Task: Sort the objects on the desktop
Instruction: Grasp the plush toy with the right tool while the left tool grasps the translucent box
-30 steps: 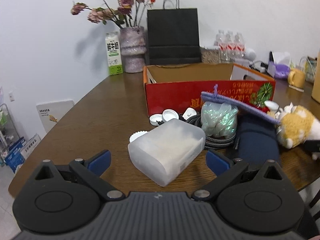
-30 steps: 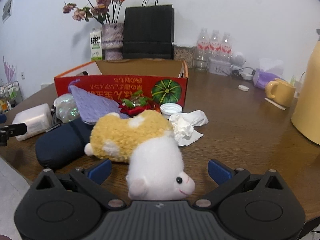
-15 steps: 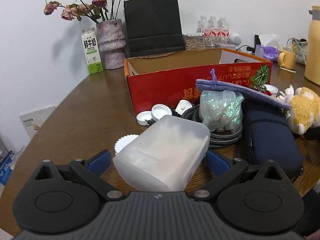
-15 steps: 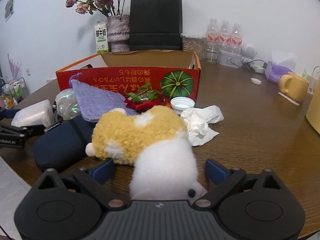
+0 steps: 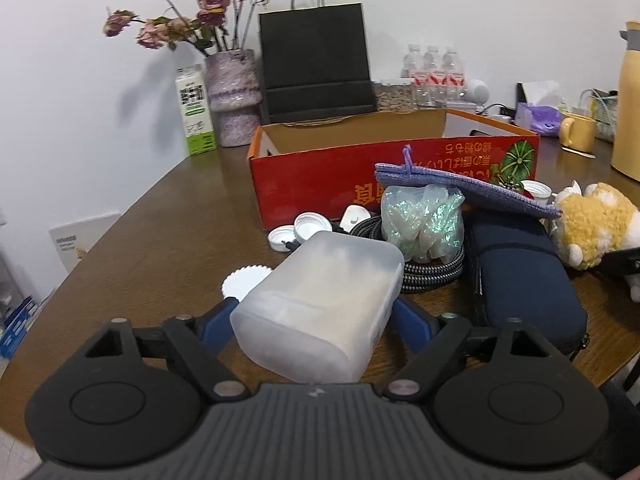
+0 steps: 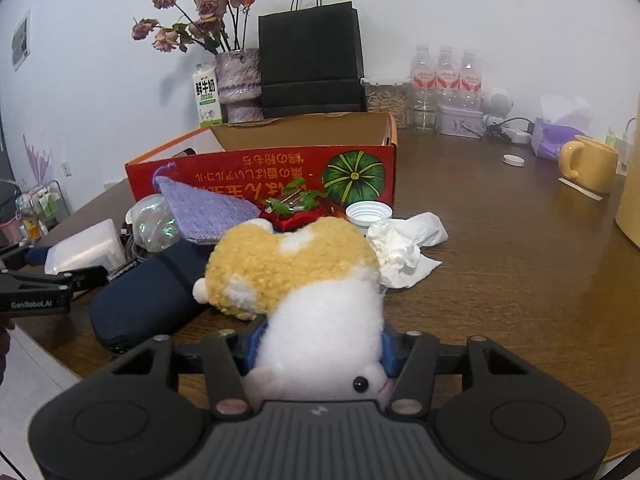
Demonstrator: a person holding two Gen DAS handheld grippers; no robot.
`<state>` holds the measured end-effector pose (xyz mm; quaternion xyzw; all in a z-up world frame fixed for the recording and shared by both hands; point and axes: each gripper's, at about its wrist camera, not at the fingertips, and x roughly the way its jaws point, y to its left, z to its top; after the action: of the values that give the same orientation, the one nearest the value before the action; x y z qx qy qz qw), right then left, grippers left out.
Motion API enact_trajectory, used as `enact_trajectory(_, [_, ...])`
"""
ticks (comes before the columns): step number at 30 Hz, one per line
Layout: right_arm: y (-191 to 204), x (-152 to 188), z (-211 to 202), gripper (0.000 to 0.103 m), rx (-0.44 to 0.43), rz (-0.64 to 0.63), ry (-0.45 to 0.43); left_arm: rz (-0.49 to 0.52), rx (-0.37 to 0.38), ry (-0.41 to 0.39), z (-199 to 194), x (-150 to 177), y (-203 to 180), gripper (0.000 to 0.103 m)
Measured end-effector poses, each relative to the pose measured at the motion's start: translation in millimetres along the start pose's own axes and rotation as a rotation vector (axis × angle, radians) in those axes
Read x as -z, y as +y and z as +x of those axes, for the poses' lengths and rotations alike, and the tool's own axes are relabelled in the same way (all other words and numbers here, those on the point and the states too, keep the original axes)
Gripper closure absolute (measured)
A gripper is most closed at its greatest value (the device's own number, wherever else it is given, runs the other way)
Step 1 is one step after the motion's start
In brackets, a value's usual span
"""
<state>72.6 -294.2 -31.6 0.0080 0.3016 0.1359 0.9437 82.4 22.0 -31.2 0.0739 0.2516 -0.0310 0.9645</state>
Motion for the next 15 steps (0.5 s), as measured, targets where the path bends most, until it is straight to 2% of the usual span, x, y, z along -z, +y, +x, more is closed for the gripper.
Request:
enact_trajectory(5, [-0.4, 4.4, -4.9, 0.052, -0.008, 0.008, -0.008, -0.049, -0.031, 0.022, -11.8, 3.2, -7.0, 0.023])
enact_trajectory(7, [-0.9, 5.3, -5.8, 0.052, -0.009, 0.012, -0.011, -0.04, -0.017, 0.017, -13.8, 3.8, -7.1, 0.014])
enact_trajectory(12, [-1.1, 6.0, -7.7, 0.052, -0.014, 0.02, -0.015, -0.046, -0.036, 0.004, -8.0, -0.5, -6.1, 0.012])
enact_trajectory(14, [-1.0, 6.0, -8.7, 0.052, -0.015, 0.021, -0.019, -0.067, -0.022, 0.017, -2.6, -1.3, -4.1, 0.013])
enact_trajectory(15, [-1.0, 5.9, -9.1, 0.052, -0.015, 0.021, -0.02, -0.079, -0.007, 0.024, -0.4, -1.4, -3.1, 0.024])
